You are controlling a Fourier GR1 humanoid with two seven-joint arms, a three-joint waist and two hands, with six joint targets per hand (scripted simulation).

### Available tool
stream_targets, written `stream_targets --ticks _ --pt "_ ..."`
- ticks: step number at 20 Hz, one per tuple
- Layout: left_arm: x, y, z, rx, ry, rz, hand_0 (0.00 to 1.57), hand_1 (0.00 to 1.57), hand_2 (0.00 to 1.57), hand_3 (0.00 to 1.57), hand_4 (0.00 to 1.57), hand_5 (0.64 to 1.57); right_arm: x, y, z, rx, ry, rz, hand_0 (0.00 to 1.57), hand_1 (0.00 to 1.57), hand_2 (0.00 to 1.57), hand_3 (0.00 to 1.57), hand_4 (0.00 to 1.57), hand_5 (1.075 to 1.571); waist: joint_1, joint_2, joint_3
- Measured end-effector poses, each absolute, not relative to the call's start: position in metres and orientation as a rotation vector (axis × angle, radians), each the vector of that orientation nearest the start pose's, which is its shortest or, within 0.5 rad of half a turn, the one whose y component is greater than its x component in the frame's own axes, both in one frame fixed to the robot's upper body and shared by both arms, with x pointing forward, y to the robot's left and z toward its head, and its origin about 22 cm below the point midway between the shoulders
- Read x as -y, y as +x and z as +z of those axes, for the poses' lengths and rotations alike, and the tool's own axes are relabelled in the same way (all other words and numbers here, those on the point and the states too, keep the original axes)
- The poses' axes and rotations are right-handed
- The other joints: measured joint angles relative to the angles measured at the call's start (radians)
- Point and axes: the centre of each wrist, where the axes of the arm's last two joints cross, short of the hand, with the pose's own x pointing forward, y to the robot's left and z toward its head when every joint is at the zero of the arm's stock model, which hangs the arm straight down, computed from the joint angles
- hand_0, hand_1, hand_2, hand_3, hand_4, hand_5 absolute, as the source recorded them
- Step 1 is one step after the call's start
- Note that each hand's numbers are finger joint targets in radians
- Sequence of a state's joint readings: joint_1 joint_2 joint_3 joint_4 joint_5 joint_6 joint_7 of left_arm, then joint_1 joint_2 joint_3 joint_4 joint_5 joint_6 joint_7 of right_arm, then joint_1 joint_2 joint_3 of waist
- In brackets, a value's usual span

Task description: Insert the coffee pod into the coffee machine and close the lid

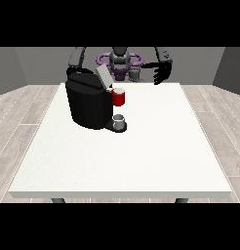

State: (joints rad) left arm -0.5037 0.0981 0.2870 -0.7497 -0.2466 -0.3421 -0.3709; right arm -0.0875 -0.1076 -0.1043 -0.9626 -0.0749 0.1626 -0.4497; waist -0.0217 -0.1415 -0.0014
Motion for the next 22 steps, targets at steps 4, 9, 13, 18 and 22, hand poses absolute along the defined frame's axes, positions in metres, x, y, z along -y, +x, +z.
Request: stream_targets --ticks 4,9,13,18,22 --pt "-0.286 0.3 -0.091 1.428 -0.14 -0.246 0.0 0.0 0.0 0.0 0.23 1.571 0.243 0.224 -0.107 1.499 0.092 0.082 0.0 0.0 0.0 0.0 0.18 1.571 -0.022 -0.107 -0.0002" --pt "-0.307 0.257 -0.119 1.323 -0.138 -0.176 0.0 0.0 0.0 0.0 0.34 1.571 0.207 0.23 -0.077 1.542 0.141 0.149 0.0 0.0 0.0 0.0 0.21 1.571 -0.035 -0.208 0.0003" --pt "-0.316 0.238 -0.127 1.294 -0.105 -0.141 0.0 0.0 0.0 0.0 0.3 1.571 0.19 0.239 -0.04 1.627 0.161 0.208 0.0 0.0 0.0 0.0 0.2 1.571 -0.057 -0.233 0.0006" --pt "-0.315 0.232 -0.123 1.351 -0.135 -0.136 0.0 0.0 0.0 0.0 0.13 1.571 0.176 0.241 -0.001 1.724 0.106 0.232 0.0 0.0 0.0 0.0 0.47 1.571 -0.025 -0.181 0.001" --pt "-0.31 0.245 -0.109 1.462 -0.167 -0.15 0.0 0.0 0.0 0.0 0.22 1.571 0.169 0.249 0.012 1.797 0.066 0.24 0.0 0.0 0.0 0.0 0.37 1.571 0.013 -0.069 0.0013"
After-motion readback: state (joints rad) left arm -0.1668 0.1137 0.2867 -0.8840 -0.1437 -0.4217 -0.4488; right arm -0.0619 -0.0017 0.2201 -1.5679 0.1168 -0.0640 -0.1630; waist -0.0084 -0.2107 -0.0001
